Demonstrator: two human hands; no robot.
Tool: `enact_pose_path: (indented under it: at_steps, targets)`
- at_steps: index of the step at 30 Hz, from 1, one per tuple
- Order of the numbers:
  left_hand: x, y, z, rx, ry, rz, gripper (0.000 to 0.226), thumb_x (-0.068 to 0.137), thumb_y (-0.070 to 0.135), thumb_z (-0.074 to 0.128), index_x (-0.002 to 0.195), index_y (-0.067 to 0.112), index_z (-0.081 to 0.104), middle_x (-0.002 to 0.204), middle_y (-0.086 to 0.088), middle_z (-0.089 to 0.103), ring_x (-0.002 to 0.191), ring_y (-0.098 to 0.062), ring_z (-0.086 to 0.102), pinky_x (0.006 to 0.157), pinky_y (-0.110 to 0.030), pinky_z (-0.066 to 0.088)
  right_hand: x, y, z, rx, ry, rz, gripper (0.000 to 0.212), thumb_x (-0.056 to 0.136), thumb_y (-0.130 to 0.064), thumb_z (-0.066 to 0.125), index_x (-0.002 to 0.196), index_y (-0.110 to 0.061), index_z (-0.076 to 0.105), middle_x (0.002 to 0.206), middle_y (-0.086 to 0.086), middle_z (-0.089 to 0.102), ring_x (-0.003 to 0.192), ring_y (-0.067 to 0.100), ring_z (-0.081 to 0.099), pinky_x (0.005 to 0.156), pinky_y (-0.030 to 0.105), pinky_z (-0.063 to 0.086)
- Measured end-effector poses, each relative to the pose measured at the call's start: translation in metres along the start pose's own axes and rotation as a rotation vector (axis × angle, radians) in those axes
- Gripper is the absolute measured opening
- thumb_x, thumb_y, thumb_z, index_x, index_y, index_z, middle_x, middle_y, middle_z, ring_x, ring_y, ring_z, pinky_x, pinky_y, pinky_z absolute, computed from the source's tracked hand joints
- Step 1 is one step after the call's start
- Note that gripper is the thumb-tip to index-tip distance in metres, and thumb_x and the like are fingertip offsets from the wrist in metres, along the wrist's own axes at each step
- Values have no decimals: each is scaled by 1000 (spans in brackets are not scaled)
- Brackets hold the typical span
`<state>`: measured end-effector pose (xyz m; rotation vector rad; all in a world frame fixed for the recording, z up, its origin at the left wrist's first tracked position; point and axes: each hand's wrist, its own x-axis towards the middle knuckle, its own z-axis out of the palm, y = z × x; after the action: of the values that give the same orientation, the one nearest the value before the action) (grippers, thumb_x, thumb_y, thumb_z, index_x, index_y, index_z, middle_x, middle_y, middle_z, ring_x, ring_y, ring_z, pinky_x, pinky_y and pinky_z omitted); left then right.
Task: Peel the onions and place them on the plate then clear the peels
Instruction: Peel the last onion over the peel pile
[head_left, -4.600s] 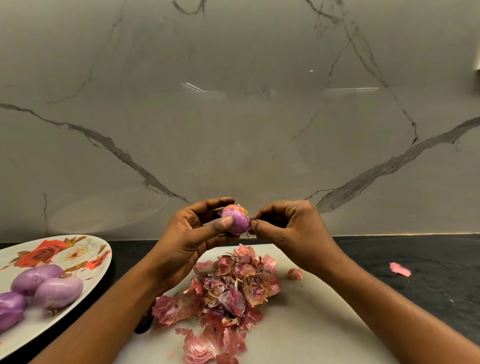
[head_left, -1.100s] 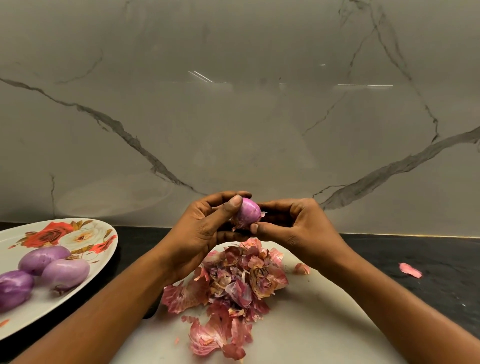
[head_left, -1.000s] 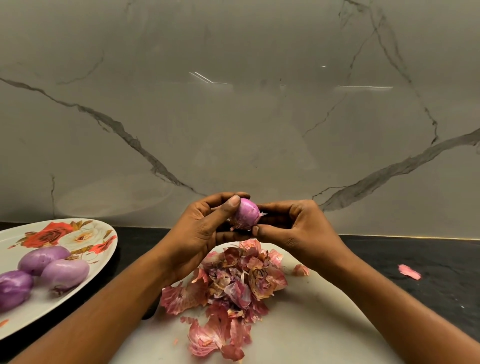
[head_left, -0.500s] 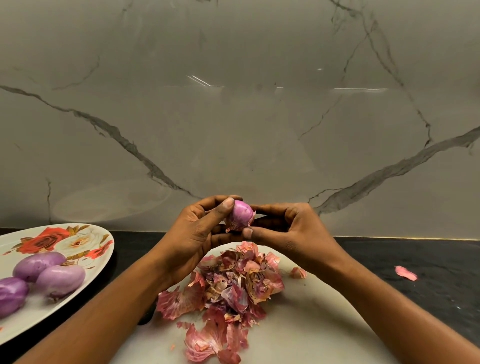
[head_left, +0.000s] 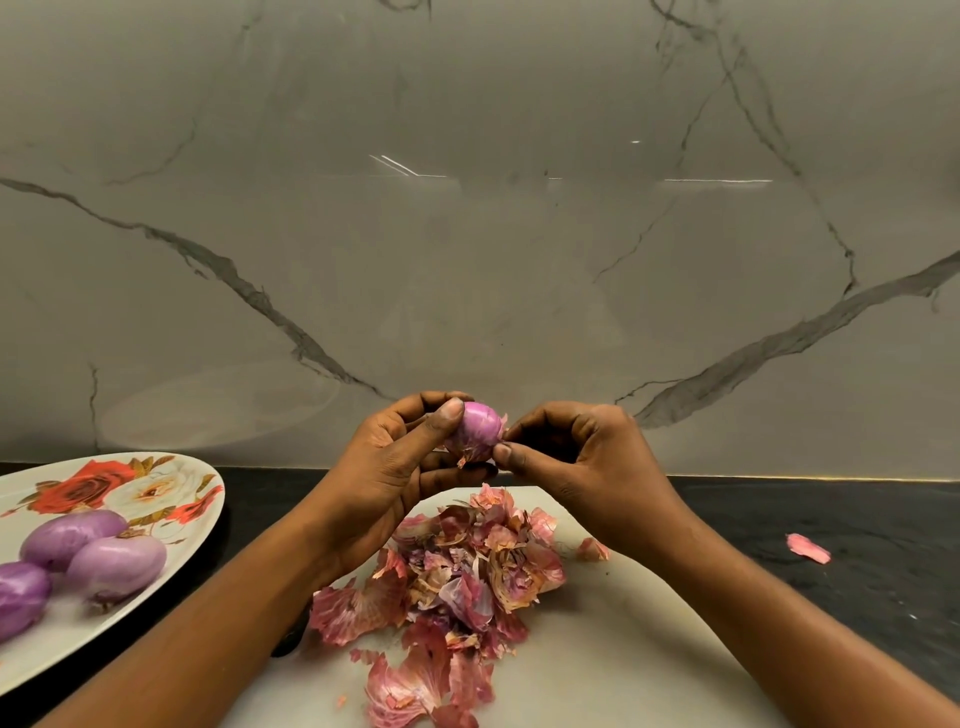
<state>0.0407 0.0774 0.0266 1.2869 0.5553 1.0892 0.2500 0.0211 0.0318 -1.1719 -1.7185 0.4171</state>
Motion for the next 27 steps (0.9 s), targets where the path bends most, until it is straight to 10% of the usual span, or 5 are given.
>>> enact_pose_path:
  at_steps: [27]
  targets:
    - [-9, 8, 7, 11, -29, -45, 40, 91, 25, 65, 126, 6, 70, 123, -21, 74, 107, -41, 75, 77, -35, 67, 1, -2, -7, 187, -57, 49, 33, 86, -14, 85, 118, -18, 79, 106, -2, 82, 96, 12, 79, 85, 29, 65]
